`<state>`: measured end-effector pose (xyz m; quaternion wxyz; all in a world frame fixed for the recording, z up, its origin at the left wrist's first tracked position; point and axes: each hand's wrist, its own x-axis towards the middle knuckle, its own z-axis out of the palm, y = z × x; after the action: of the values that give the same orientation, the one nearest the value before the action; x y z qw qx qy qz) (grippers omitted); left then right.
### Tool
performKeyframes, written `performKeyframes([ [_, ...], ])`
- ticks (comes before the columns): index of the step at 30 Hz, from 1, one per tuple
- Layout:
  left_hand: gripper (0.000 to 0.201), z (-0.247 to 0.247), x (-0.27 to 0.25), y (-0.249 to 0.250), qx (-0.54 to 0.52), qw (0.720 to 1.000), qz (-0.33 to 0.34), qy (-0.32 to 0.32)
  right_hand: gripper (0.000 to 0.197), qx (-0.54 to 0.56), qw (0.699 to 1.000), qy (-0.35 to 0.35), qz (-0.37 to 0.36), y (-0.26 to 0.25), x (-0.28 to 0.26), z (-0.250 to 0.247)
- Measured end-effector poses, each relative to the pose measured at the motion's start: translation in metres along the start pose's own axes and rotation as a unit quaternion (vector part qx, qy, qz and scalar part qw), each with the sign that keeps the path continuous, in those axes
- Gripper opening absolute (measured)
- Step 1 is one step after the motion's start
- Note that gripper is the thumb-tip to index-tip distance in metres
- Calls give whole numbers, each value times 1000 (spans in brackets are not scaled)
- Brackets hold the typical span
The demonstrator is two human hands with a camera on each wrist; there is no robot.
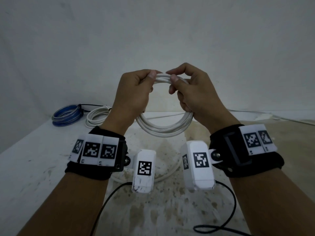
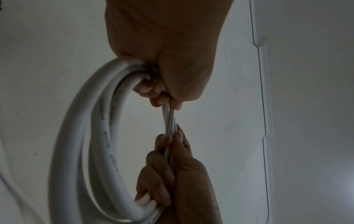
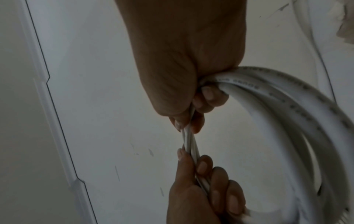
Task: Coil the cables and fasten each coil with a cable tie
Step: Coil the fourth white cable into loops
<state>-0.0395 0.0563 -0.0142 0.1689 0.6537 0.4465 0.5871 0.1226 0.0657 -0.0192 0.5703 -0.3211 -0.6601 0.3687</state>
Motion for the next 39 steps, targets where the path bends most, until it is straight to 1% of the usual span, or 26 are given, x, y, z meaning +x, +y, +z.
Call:
performKeyframes([
  [3,26,1,0,0,7,1000,13,0,13,-1,1000,8,13,-3,-1,0],
  [4,26,0,0,1,13,1000,23,0,17,4,1000,11,27,-5,-1,1],
  [6,23,-2,0,2,22,999,47,-4,34,29,995,8,97,-10,-1,0],
  [8,22,-3,-1,2,36,996,81,-20,48,64,980,-20,189,-13,-2,-3],
  [9,22,-3,-2,3,45,994,97,-29,51,80,971,-40,220,-14,-2,-5],
  [11,21,-2,-2,2,57,991,114,-39,49,102,960,-69,251,-14,-2,-8],
  [13,21,-2,-3,2,59,990,114,-50,45,110,955,-85,264,-14,-1,-10],
  [16,23,-2,-3,1,41,993,92,-68,42,125,951,-99,264,-14,0,-11],
  [18,25,-2,-2,0,45,993,72,-83,43,122,955,-99,253,-13,1,-11],
  [23,22,3,-3,1,38,992,-8,-121,43,87,964,-92,235,-10,2,-11],
  [26,21,2,-4,2,46,990,-15,-132,43,77,965,-79,237,-11,0,-10],
  [31,25,2,-1,2,46,994,-1,-99,53,36,977,-49,205,-13,0,-6],
  [33,25,5,-3,4,30,996,1,-86,48,23,979,-52,194,-15,0,-7],
  [36,21,12,-9,11,-15,994,-37,-98,43,-4,982,-49,181,-18,0,-16],
  [39,24,16,-15,24,-7,993,-44,-105,41,-6,983,-50,177,-23,-4,-23],
])
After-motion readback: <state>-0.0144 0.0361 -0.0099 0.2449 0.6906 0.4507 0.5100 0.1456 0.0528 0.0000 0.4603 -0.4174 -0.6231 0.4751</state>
